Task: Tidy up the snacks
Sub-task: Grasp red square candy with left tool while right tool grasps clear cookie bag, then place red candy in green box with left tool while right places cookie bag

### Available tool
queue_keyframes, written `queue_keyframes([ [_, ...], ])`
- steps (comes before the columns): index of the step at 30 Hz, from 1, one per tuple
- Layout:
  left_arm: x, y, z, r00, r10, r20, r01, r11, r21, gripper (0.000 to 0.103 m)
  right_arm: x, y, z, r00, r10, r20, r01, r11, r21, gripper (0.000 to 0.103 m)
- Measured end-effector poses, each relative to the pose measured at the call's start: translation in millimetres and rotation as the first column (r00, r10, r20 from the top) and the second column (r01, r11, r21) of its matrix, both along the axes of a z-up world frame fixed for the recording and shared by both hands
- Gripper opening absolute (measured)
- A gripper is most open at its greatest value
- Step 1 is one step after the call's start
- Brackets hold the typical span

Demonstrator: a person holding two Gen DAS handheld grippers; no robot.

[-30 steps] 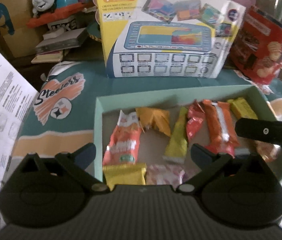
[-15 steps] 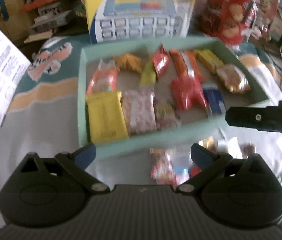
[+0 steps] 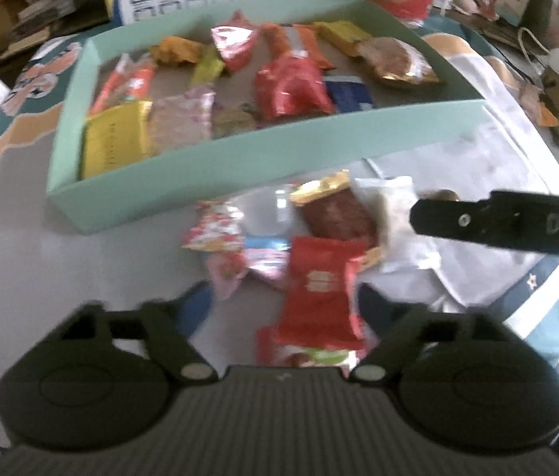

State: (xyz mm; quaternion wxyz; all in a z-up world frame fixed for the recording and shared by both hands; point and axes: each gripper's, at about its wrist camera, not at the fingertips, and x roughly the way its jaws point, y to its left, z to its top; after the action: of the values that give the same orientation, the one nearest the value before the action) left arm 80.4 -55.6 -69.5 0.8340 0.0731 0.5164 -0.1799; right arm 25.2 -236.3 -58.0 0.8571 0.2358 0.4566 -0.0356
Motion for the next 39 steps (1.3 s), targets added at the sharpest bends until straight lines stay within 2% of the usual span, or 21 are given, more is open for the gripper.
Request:
queue_keyframes([
  [1, 1, -4, -2, 1.0, -0.014, -0.006, 0.014, 1.0, -0.005, 0.045, -2, -2, -1, 1.0, -0.006, -0.001, 0.006, 1.0, -0.002, 0.083],
  [2, 1, -8, -4, 1.0, -0.024, -0.014, 0.024, 1.0, -0.008, 0.039, -2, -4, -2, 1.0, -0.009, -0.003, 0.009, 1.0, 0.0, 0.076],
  [4, 4, -13, -10, 0.999, -0.026, -0.031, 0.026, 1.0, -0.004, 0.04, 2, -5, -4, 1.0, -0.008, -0.01, 0.009, 1.0, 0.006, 0.072],
  [6, 4, -13, -13, 1.0, -0.02, -0.019, 0.02, 1.0, -0.009, 0.039, 7, -1, -5, 1.0, 0.005, -0.01, -0.005, 1.0, 0.004, 0.064],
  [8, 6, -8, -12, 0.999, -0.023, -0.025, 0.022, 0.999, -0.028, 0.037, 12, 5, -7, 1.0, 0.024, -0.012, -0.024, 1.0, 0.002, 0.054],
  [10, 7, 0, -12, 0.999, -0.028, -0.035, 0.026, 0.998, -0.054, 0.036, 17, 10, -9, 0.999, 0.044, -0.013, -0.044, 0.999, -0.004, 0.05],
  [17, 9, 29, -12, 0.998, 0.006, -0.062, -0.012, 0.995, -0.097, 0.037, 34, 23, -15, 0.995, 0.089, -0.034, -0.09, 0.995, -0.038, 0.049],
  [21, 11, 33, -13, 0.997, 0.019, -0.07, -0.026, 0.994, -0.103, 0.037, 40, 33, -16, 0.994, 0.112, -0.015, -0.113, 0.988, -0.106, 0.049],
  [25, 11, 27, -13, 0.998, 0.01, -0.055, -0.015, 0.996, -0.084, 0.04, 36, 47, -17, 0.988, 0.156, -0.007, -0.154, 0.962, -0.224, 0.036],
  [29, 7, 24, -11, 0.999, -0.004, -0.033, 0.002, 0.999, -0.054, 0.035, 30, 38, -12, 0.991, 0.134, -0.001, -0.132, 0.975, -0.18, 0.035],
  [39, -15, 36, 17, 1.0, -0.015, 0.004, 0.016, 0.992, -0.124, 0.034, 15, 19, 7, 0.995, 0.089, 0.054, -0.083, 0.99, -0.111, 0.035],
])
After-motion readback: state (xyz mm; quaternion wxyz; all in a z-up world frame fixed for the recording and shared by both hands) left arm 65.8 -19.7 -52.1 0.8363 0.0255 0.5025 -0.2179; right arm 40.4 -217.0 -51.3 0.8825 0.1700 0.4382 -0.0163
